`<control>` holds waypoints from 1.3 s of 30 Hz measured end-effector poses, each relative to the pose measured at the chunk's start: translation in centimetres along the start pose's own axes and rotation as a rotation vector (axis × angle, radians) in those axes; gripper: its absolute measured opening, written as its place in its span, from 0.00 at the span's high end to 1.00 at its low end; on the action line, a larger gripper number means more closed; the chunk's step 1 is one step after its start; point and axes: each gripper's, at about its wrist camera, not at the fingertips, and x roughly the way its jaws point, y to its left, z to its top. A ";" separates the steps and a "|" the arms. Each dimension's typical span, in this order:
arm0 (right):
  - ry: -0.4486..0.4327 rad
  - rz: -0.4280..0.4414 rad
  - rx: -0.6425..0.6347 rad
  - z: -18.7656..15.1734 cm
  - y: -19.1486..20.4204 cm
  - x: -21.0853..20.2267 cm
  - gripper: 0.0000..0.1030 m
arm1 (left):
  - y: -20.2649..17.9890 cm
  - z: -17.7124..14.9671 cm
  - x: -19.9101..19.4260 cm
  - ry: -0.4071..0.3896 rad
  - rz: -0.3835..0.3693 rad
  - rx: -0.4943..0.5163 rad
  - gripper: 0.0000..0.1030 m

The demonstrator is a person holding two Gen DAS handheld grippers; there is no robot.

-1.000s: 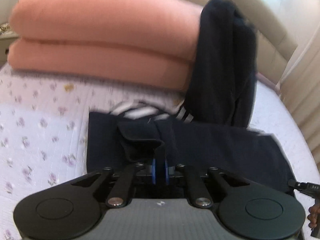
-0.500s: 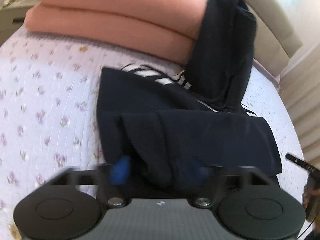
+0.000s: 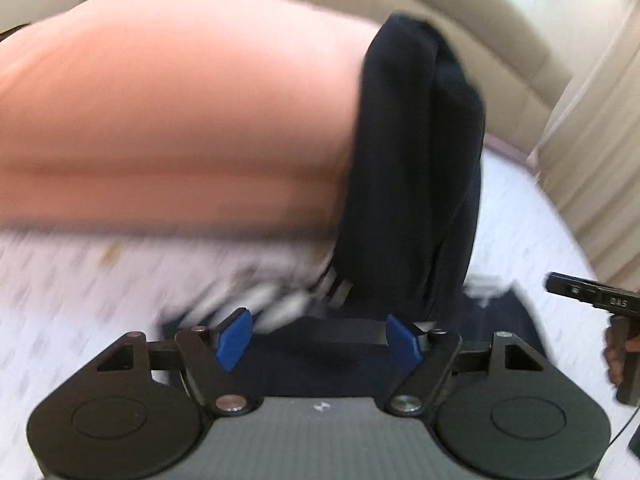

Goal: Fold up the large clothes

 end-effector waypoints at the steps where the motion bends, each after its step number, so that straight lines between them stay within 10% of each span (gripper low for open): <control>1: -0.016 0.011 0.010 1.5 0.4 0.9 0.15 | -0.4 1.6 1.0 -0.018 -0.018 -0.016 0.24; 12: -0.012 0.036 -0.060 10.0 4.3 11.1 0.12 | -2.8 7.4 10.5 0.034 -0.024 0.001 0.23; 14: 0.034 0.008 -0.073 9.3 4.7 12.5 0.08 | -2.9 7.1 11.4 0.033 -0.022 -0.013 0.36; 15: 0.037 -0.004 -0.084 8.9 5.1 12.7 0.09 | -2.9 6.9 11.5 0.028 -0.046 -0.025 0.72; 16: 0.017 -0.035 -0.117 8.5 5.7 12.5 0.32 | -3.3 6.6 11.0 0.018 -0.071 -0.026 0.94; 17: -0.004 -0.079 -0.161 8.1 6.3 12.0 0.60 | -3.7 6.5 10.6 -0.001 -0.075 -0.010 0.94; 19: -0.044 -0.115 -0.191 7.8 6.8 10.7 0.77 | -4.7 6.2 9.0 -0.060 -0.048 0.075 0.94; 24: -0.200 -0.035 0.007 5.6 2.9 2.2 0.86 | -2.6 3.9 2.6 -0.191 -0.057 0.007 0.95; 27: -0.090 0.096 0.106 1.5 -0.4 -1.8 0.83 | -0.8 0.6 -0.2 -0.131 -0.096 0.009 0.94; 29: 0.130 0.142 0.078 -1.8 -1.7 -1.1 0.55 | -0.3 -1.9 0.1 -0.016 -0.095 0.073 0.83; 32: 0.405 0.066 -0.077 -6.3 -2.1 1.3 0.36 | -0.2 -5.6 1.8 0.211 -0.082 0.203 0.50; 39: 0.289 0.185 -0.200 -4.5 0.8 2.1 0.10 | -1.2 -5.5 0.4 0.206 -0.202 0.360 0.20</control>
